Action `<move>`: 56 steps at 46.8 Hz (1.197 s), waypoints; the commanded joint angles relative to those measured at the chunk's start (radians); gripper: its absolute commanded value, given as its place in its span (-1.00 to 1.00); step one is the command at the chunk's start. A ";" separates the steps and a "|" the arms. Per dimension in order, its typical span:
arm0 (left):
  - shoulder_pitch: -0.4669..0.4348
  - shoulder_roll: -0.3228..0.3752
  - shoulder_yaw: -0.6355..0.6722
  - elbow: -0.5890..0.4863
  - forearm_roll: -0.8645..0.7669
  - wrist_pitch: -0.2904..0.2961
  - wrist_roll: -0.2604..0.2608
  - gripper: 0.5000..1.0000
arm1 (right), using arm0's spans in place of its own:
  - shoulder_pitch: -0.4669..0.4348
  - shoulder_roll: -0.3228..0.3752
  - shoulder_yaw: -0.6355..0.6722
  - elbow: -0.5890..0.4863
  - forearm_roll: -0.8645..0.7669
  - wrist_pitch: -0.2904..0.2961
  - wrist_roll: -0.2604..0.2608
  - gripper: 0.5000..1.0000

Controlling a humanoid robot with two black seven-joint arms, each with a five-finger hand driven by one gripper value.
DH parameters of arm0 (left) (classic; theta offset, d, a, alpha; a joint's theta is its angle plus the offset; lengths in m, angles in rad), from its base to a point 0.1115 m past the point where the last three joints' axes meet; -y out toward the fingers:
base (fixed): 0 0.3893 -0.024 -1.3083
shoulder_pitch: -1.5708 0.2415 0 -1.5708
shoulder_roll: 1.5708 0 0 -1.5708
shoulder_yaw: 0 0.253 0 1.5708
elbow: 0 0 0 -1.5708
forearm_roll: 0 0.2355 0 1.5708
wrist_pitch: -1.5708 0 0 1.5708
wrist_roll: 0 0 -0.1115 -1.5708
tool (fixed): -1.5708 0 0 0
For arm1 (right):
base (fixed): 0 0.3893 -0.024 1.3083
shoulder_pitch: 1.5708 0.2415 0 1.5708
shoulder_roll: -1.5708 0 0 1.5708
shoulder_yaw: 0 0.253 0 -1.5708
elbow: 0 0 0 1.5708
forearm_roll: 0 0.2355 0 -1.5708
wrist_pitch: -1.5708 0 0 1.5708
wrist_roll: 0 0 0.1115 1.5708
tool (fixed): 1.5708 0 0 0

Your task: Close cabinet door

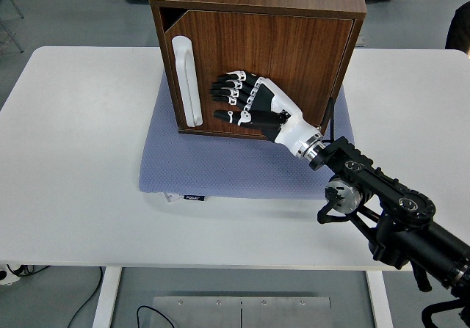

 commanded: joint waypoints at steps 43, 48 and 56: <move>0.000 0.000 0.000 0.000 0.000 0.000 0.000 1.00 | -0.181 -0.167 -0.004 0.235 -0.091 0.138 0.061 1.00; -0.001 0.000 0.000 0.000 0.000 0.000 0.000 1.00 | -0.203 -0.206 -0.001 0.266 -0.093 0.145 0.063 1.00; 0.000 0.000 0.000 0.000 0.000 0.000 0.000 1.00 | -0.235 -0.266 -0.001 0.311 -0.094 0.158 0.100 1.00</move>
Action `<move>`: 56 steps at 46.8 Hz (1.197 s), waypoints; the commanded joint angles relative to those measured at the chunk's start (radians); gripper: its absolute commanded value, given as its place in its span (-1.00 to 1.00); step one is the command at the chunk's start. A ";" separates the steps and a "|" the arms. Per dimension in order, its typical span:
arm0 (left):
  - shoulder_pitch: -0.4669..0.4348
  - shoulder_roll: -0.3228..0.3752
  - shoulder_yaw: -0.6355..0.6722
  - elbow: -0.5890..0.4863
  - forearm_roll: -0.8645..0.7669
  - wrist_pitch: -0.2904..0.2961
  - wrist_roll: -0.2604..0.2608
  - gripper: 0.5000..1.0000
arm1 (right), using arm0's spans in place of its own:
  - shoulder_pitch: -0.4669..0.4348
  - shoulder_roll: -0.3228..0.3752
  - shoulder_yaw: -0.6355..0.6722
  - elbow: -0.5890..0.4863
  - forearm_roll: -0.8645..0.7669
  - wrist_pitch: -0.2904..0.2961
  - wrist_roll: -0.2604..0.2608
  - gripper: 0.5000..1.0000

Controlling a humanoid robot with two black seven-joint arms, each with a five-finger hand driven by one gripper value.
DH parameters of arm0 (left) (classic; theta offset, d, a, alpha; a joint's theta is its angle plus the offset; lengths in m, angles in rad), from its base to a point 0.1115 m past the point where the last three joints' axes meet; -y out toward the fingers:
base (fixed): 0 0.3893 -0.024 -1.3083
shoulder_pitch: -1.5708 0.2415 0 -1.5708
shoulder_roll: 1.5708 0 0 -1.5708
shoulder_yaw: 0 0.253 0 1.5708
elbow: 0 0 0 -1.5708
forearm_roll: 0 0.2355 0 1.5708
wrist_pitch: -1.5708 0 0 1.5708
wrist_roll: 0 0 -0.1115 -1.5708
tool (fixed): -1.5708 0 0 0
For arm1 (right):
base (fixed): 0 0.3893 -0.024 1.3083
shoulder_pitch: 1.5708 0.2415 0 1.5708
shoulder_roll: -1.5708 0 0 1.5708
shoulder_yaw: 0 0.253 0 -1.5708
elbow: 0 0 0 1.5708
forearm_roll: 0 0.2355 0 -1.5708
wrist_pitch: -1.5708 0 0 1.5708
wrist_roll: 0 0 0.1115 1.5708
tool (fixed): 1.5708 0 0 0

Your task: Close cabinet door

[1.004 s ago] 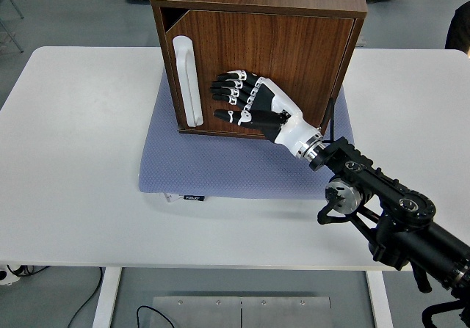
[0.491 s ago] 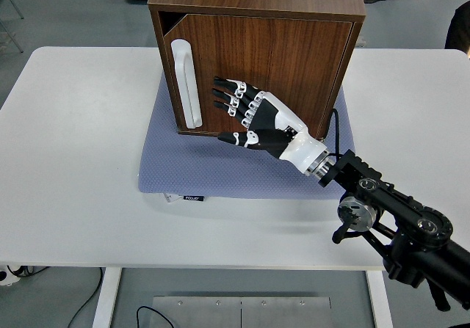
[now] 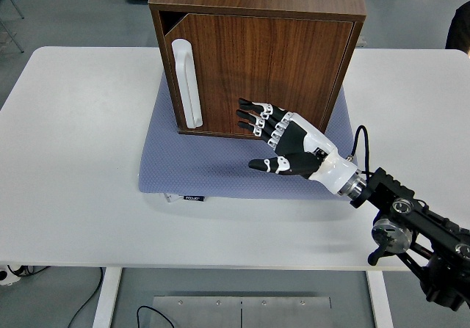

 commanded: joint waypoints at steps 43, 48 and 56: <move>-0.001 0.000 0.000 0.000 0.000 0.000 0.000 1.00 | -0.278 -0.201 0.265 0.036 0.009 0.012 0.057 1.00; 0.001 0.000 0.000 0.000 0.000 0.000 0.000 1.00 | -0.298 -0.200 0.303 0.032 0.011 0.012 0.057 1.00; 0.001 0.000 0.000 0.000 0.000 0.000 0.000 1.00 | -0.319 -0.198 0.346 0.022 0.046 0.009 0.057 1.00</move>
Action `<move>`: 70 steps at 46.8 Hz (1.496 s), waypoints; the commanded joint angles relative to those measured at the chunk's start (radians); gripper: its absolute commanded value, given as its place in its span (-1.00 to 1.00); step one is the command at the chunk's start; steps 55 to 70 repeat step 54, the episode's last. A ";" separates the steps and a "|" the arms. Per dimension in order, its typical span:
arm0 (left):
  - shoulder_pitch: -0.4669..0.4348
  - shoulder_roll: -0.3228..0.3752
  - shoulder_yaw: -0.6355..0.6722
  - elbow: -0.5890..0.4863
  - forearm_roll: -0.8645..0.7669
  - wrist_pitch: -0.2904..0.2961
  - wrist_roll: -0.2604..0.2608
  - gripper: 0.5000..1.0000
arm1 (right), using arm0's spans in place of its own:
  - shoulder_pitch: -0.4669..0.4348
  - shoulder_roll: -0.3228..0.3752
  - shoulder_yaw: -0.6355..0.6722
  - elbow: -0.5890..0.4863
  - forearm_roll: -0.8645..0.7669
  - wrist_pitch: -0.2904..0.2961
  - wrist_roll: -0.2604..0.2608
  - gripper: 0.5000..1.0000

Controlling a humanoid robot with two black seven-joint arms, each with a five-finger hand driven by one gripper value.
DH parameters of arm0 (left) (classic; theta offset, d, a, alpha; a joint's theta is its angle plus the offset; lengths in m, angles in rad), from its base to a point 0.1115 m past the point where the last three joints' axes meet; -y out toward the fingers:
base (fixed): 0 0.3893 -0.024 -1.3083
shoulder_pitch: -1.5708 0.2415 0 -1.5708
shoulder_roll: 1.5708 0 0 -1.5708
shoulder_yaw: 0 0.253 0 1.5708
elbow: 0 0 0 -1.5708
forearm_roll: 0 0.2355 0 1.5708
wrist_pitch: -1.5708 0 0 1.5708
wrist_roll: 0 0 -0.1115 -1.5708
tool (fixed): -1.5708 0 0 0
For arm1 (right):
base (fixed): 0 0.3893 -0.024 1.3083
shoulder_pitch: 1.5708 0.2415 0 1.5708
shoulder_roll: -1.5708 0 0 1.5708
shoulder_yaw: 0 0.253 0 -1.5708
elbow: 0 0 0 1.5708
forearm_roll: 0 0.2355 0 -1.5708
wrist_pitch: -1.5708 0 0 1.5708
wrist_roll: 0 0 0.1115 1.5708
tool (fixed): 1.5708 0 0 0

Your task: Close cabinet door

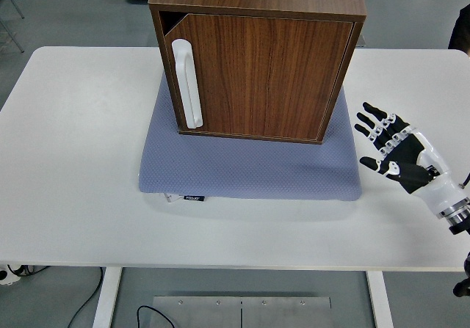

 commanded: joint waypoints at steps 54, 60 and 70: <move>-0.001 0.000 0.000 0.000 0.000 0.000 0.000 1.00 | -0.103 0.106 0.067 -0.123 0.351 -0.077 0.083 1.00; -0.001 0.000 0.000 0.000 0.000 0.000 0.000 1.00 | -0.103 0.106 0.067 -0.123 0.351 -0.077 0.083 1.00; -0.001 0.000 0.000 0.000 0.000 0.000 0.000 1.00 | -0.103 0.106 0.067 -0.123 0.351 -0.077 0.083 1.00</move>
